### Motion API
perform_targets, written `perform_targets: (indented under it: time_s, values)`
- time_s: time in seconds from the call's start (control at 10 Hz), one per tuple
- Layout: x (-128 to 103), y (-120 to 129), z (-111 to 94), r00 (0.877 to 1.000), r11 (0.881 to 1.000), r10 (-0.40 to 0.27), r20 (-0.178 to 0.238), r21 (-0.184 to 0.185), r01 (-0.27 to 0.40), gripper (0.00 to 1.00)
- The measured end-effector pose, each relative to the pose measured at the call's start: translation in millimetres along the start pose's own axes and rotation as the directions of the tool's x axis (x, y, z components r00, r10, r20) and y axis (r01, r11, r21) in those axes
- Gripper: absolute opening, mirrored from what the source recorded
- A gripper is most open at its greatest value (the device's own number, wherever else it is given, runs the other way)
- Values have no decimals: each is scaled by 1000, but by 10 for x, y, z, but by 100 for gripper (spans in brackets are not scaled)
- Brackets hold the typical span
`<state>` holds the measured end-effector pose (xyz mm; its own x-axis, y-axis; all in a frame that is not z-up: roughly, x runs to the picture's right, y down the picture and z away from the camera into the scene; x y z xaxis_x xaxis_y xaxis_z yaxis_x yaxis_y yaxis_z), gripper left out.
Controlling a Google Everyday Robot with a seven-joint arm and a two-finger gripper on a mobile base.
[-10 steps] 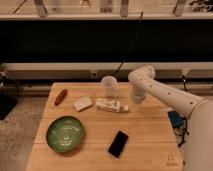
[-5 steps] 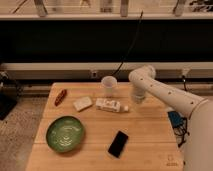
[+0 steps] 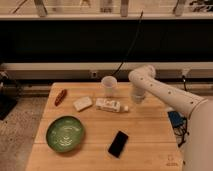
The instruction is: Place the bottle in the ceramic bowl
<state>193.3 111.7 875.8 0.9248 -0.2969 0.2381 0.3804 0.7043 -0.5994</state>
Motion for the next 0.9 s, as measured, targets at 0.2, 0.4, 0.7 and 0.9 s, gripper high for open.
perform_targets:
  time_s: [0.2, 0.4, 0.7, 0.9]
  values:
    - [4, 10, -3, 1000, 1000, 9, 2, -1, -9, 31]
    - [-3, 5, -15, 1000, 1000, 18, 5, -1, -18, 27]
    - [-9, 5, -18, 1000, 1000, 29, 9, -4, -29, 37]
    - [-11, 13, -20, 999, 999, 41, 12, -6, -41, 38]
